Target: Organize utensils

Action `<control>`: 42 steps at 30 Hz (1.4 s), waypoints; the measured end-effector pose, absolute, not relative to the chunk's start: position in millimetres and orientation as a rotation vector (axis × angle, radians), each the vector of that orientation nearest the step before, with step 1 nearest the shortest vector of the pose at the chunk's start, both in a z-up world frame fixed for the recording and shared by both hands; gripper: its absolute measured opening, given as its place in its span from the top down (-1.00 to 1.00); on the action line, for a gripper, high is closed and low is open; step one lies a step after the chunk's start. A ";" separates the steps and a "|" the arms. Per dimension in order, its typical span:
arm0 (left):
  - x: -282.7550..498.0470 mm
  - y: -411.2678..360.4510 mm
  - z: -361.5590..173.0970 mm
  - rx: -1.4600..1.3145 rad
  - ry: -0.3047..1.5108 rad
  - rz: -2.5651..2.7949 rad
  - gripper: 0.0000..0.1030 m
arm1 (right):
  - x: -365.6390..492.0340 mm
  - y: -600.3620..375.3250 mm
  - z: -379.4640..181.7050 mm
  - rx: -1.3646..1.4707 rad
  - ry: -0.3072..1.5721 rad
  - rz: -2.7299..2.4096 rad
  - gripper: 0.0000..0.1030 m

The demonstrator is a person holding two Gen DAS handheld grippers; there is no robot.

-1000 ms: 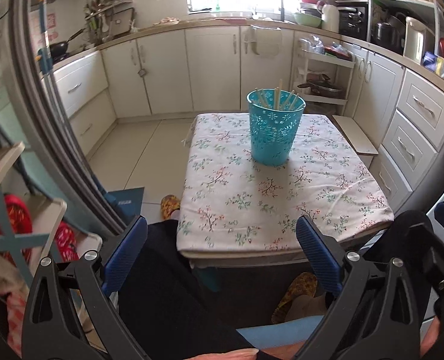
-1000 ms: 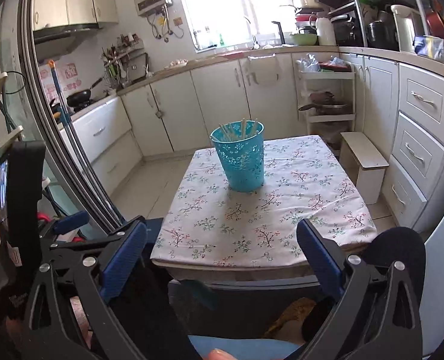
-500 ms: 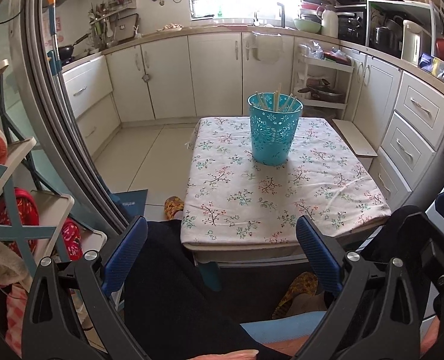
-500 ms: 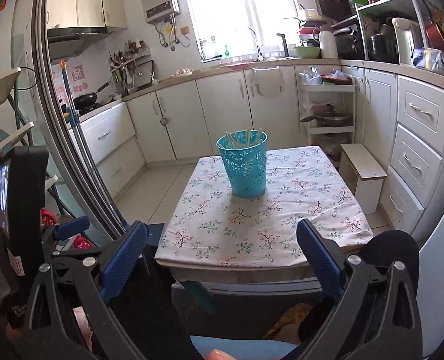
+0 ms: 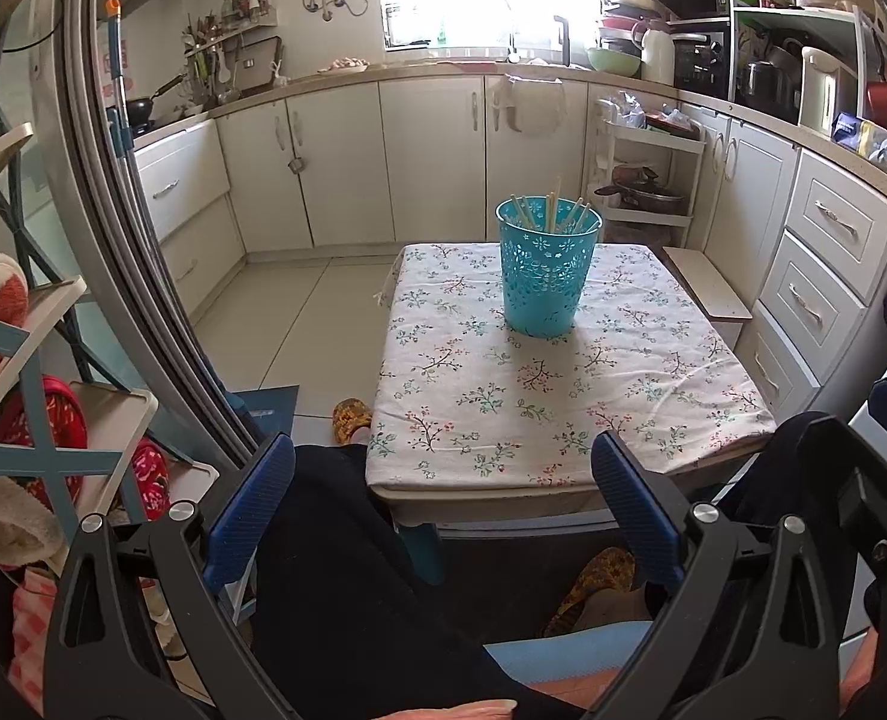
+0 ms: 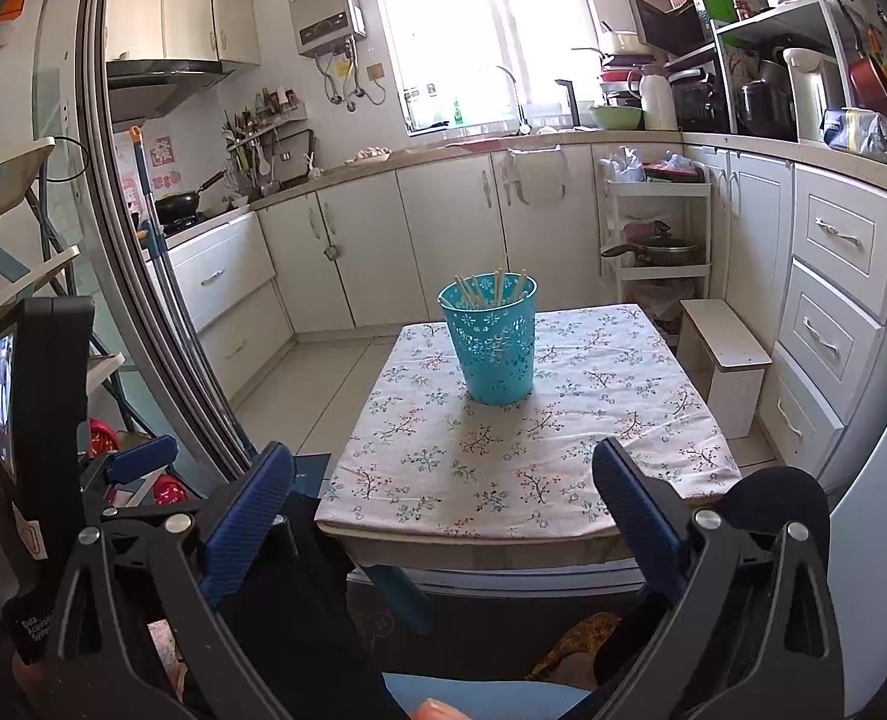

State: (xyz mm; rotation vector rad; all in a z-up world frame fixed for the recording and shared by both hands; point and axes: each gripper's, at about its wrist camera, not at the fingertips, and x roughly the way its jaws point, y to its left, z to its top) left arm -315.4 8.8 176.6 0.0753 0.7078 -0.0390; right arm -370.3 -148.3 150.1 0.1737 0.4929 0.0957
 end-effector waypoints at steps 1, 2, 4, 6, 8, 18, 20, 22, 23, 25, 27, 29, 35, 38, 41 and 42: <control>-315.3 9.2 176.8 0.076 0.707 -0.039 -0.85 | -370.6 -148.7 150.3 0.173 0.493 0.096 -0.86; -316.0 8.7 176.7 0.077 0.707 -0.039 -0.85 | -370.6 -148.7 150.2 0.173 0.493 0.096 -0.86; -316.4 8.5 176.9 0.077 0.706 -0.039 -0.85 | -370.8 -148.8 150.3 0.173 0.493 0.097 -0.86; -316.3 8.4 176.7 0.076 0.707 -0.040 -0.85 | -371.7 -148.2 150.8 0.171 0.491 0.097 -0.86; -316.4 8.2 176.6 0.076 0.707 -0.038 -0.85 | -372.6 -148.1 152.0 0.170 0.489 0.097 -0.86; -317.1 8.9 176.3 0.076 0.705 -0.038 -0.85 | -374.0 -146.1 154.8 0.165 0.487 0.098 -0.86; -317.6 9.2 176.2 0.076 0.706 -0.038 -0.85 | -373.9 -145.0 154.9 0.164 0.487 0.098 -0.86; -318.0 9.0 176.4 0.076 0.705 -0.038 -0.85 | -374.2 -145.0 155.1 0.163 0.487 0.099 -0.86; -318.0 9.0 176.4 0.077 0.705 -0.038 -0.85 | -374.3 -145.2 155.0 0.162 0.487 0.100 -0.86; -318.0 9.3 176.3 0.077 0.705 -0.037 -0.85 | -374.7 -145.1 154.9 0.162 0.488 0.101 -0.86; -317.9 9.3 176.2 0.075 0.705 -0.038 -0.85 | -375.2 -145.5 154.9 0.162 0.488 0.102 -0.86; -318.0 9.3 176.0 0.075 0.706 -0.038 -0.85 | -375.4 -145.3 154.8 0.162 0.488 0.101 -0.86; -318.2 9.3 175.9 0.076 0.705 -0.037 -0.85 | -375.4 -144.4 154.9 0.163 0.487 0.100 -0.86; -318.1 9.4 175.8 0.076 0.705 -0.037 -0.85 | -375.6 -144.4 155.0 0.162 0.487 0.100 -0.86; -318.4 9.4 175.8 0.075 0.705 -0.037 -0.85 | -375.8 -144.4 155.2 0.162 0.487 0.101 -0.86; -318.3 9.5 175.7 0.075 0.705 -0.037 -0.85 | -375.8 -144.2 155.1 0.162 0.486 0.100 -0.86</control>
